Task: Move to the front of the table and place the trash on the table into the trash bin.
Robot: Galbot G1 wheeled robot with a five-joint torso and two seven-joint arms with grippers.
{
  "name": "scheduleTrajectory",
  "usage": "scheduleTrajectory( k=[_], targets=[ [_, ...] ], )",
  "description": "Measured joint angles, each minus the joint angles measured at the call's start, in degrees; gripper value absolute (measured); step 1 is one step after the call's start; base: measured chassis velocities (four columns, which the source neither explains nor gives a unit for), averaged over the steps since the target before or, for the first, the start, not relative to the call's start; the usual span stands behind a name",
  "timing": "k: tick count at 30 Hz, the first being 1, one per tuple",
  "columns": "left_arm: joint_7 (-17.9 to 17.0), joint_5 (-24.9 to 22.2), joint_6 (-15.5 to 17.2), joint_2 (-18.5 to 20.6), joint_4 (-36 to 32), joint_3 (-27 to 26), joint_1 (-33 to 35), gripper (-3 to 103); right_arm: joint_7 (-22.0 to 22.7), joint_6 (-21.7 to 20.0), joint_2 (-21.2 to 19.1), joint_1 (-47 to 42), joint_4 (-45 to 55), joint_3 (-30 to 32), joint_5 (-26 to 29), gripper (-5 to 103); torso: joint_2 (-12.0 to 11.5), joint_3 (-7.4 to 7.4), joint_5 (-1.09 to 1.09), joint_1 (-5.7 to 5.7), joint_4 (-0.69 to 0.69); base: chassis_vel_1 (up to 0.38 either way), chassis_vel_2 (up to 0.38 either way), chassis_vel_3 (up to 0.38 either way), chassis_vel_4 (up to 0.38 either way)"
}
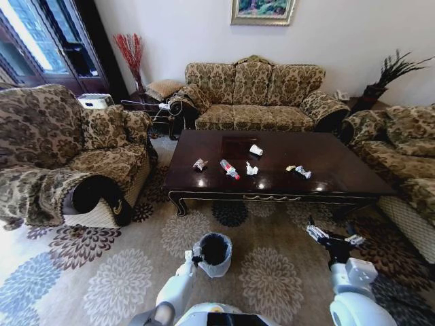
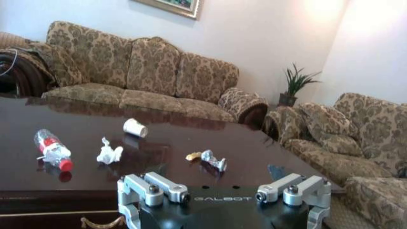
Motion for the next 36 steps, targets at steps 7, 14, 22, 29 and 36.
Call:
scheduleTrajectory(
  k=[7,14,22,29,36],
  targets=[
    [0.0,0.2,-0.1,0.0,-0.6,-0.1,0.5,16,0.3,0.0,-0.4,0.2,0.0,0.0,0.0,100,0.0,0.00,0.00,0.00,0.00,0.000,0.000,0.000,0.000],
    [-0.1,0.8,-0.2,0.1,-5.0,0.0,2.9,4,0.4,0.0,0.1,0.2,-0.2,-0.2,-0.2,100,0.0,0.01,0.06,0.00,0.03,0.000,0.000,0.000,0.000],
    [-0.3,1.3,0.6,0.2,-15.9,0.6,7.7,3,0.5,0.1,0.5,0.1,0.1,-0.2,-0.6,100,0.0,0.00,-0.04,0.00,0.00,0.000,0.000,0.000,0.000],
    [-0.2,3.6,1.0,5.6,-34.6,2.0,17.6,3,0.6,-1.2,0.1,0.1,1.6,0.0,0.0,100,0.0,0.00,0.03,0.00,0.03,0.000,0.000,0.000,0.000],
    [1.9,0.5,5.6,12.9,-60.6,-1.6,29.0,3,-1.4,-4.8,-2.5,0.4,3.7,0.2,0.5,100,0.0,0.00,0.05,0.00,0.03,0.000,0.000,0.000,0.000]
  ],
)
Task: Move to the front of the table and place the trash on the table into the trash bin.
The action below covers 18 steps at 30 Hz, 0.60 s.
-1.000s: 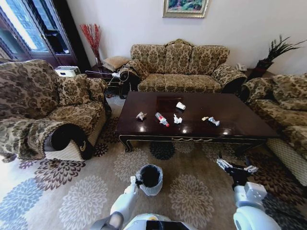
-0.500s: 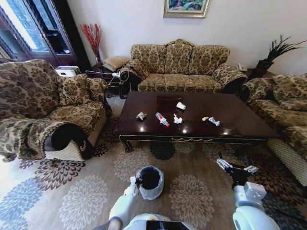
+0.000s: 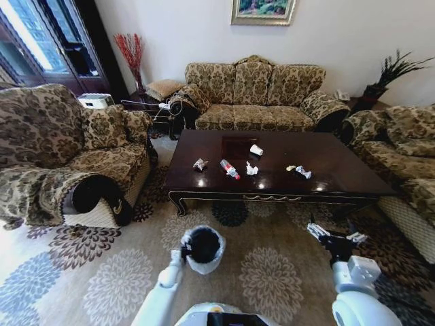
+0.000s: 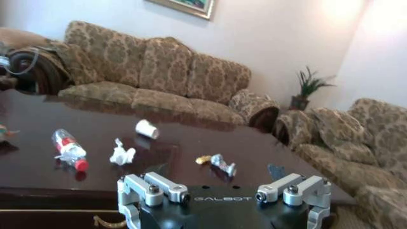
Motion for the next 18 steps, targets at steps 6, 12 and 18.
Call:
scheduleTrajectory(
  k=[6,12,18],
  targets=[
    [0.9,-3.4,8.7,2.3,-25.7,-6.3,8.9,3,-1.5,-1.0,-2.6,1.2,1.2,0.3,1.3,100,0.0,0.00,-0.01,0.00,-0.03,0.000,0.000,0.000,0.000],
    [0.7,-1.8,16.3,2.3,-41.7,-11.0,15.4,3,-2.8,-1.5,-3.4,2.1,3.4,0.5,2.7,100,0.0,0.00,-0.05,0.00,-0.02,0.000,0.000,0.000,0.000],
    [-0.7,2.3,19.4,1.4,-50.2,-12.4,20.3,3,-5.0,-2.2,-4.2,2.8,4.6,4.2,5.2,100,0.0,0.00,-0.03,0.00,-0.01,0.000,0.000,0.000,0.000]
  ],
)
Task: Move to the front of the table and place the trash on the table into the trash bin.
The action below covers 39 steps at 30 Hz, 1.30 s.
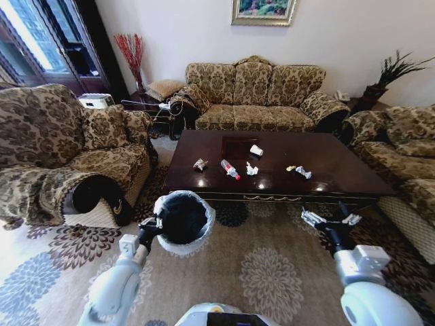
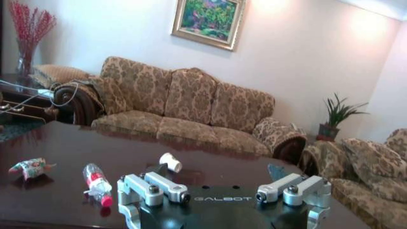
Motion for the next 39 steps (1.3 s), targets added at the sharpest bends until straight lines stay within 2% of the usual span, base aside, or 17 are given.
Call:
scheduleTrajectory(
  k=[10,17,24,30,34,39],
  targets=[
    [-1.3,-0.8,0.0,-0.7,-4.2,0.4,1.3,3,-0.5,-1.4,0.1,0.7,0.0,0.7,0.8,100,0.0,0.00,-0.02,0.00,-0.01,0.000,0.000,0.000,0.000],
    [-1.2,-1.9,-1.2,-1.2,-4.6,0.9,0.6,3,2.0,-2.9,0.7,0.3,0.0,0.1,1.6,100,0.0,0.00,-0.01,0.00,-0.01,0.000,0.000,0.000,0.000],
    [-1.0,-2.3,-0.9,-1.1,-3.9,1.7,-1.5,3,2.1,-0.5,1.6,-0.4,0.0,1.4,1.8,100,0.0,0.00,-0.02,0.00,-0.02,0.000,0.000,0.000,0.000],
    [-0.9,-1.5,-1.3,-1.3,-3.8,1.8,-0.3,3,1.6,0.8,1.9,-0.4,0.0,1.7,2.7,100,0.0,0.00,0.00,-0.01,-0.01,-0.042,0.042,0.047,-0.041],
    [-0.9,-1.2,-1.7,-2.6,-3.9,1.8,-0.3,3,0.7,2.2,1.0,-0.4,-0.2,1.5,2.9,100,0.0,0.00,-0.02,-0.01,-0.01,-0.145,0.127,0.130,-0.125],
    [-0.7,-1.1,-2.0,-3.2,-3.7,1.6,-0.3,3,0.1,1.7,-0.7,2.3,-1.6,0.9,3.6,100,0.0,0.01,0.01,0.01,-0.01,-0.180,0.180,0.164,-0.197]
  ],
)
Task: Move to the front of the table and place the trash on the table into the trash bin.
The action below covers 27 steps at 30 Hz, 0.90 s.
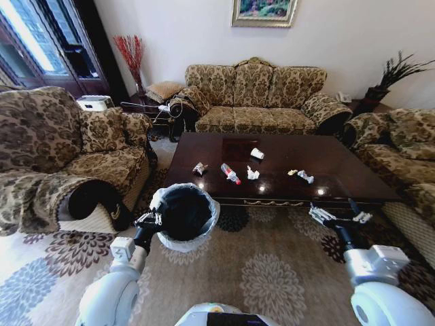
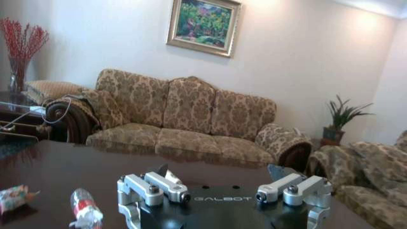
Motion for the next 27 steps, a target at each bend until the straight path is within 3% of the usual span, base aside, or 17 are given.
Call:
scheduleTrajectory(
  k=[13,27],
  targets=[
    [-0.4,-0.4,-0.1,-0.3,0.7,-0.2,-0.5,3,-3.1,-0.2,-1.2,1.4,-1.4,-1.1,0.3,100,0.0,-0.01,-0.03,-0.01,0.00,-0.177,0.190,0.190,-0.188],
    [-0.5,-0.3,-0.2,0.0,0.9,-0.2,-0.4,3,-3.5,0.4,-1.1,1.7,-2.8,-1.7,0.2,100,0.0,0.00,-0.02,0.02,0.00,-0.221,0.212,0.230,-0.214]
  ],
)
